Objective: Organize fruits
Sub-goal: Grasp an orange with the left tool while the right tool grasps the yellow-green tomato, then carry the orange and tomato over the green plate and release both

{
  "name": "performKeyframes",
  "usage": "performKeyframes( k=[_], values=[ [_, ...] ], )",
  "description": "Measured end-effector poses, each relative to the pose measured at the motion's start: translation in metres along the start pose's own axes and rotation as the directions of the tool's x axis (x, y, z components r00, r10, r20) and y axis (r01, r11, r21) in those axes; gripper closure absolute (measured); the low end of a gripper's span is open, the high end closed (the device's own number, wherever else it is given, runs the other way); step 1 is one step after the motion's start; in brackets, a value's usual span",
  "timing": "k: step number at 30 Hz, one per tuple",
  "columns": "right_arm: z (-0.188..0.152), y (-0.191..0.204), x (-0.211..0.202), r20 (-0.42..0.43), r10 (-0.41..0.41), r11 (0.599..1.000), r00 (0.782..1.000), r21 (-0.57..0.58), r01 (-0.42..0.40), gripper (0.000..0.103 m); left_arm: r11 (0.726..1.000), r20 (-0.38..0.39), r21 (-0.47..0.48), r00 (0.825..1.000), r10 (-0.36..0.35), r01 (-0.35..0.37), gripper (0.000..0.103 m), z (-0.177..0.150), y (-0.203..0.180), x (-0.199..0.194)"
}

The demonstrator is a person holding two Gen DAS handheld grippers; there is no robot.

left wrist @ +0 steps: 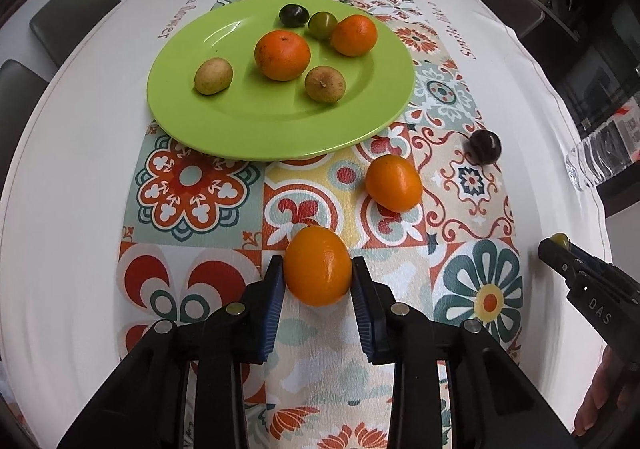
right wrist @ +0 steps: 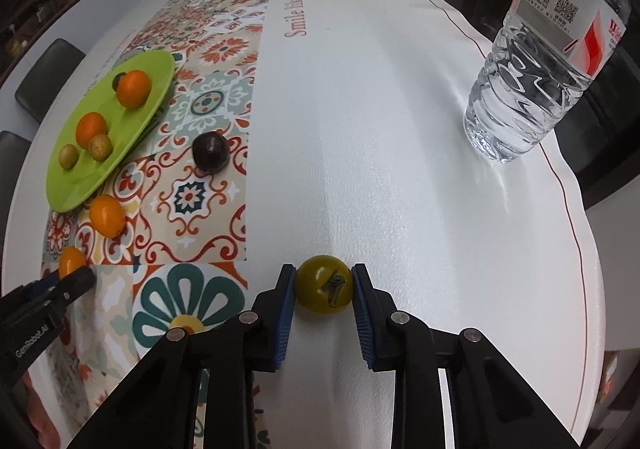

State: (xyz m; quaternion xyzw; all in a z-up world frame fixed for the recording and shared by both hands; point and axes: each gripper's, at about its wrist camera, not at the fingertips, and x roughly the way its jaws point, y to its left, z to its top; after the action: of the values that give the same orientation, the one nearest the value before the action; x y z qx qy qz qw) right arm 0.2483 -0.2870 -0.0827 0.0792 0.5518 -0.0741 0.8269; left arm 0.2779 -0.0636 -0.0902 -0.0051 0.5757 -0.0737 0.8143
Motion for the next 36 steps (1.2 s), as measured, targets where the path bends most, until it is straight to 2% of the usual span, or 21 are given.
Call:
performKeyframes(
  k=[14, 22, 36],
  values=[
    [-0.015, 0.021, -0.041, 0.092, 0.093, 0.993, 0.991, -0.075, -0.086, 0.074, 0.999, 0.105, 0.043, 0.994, -0.015, 0.011, 0.071, -0.016, -0.002, -0.043],
    [-0.018, 0.035, -0.069, 0.154, 0.150, 0.983, 0.977, -0.130, -0.131, 0.074, 0.998, 0.159, 0.064, 0.987, -0.036, 0.026, 0.071, -0.018, -0.003, -0.063],
    [-0.012, 0.061, -0.105, 0.241, 0.235, 0.960, 0.941, -0.212, -0.186, 0.074, 0.996, 0.276, 0.086, 0.960, -0.044, 0.020, 0.071, -0.014, 0.004, -0.106]
  ],
)
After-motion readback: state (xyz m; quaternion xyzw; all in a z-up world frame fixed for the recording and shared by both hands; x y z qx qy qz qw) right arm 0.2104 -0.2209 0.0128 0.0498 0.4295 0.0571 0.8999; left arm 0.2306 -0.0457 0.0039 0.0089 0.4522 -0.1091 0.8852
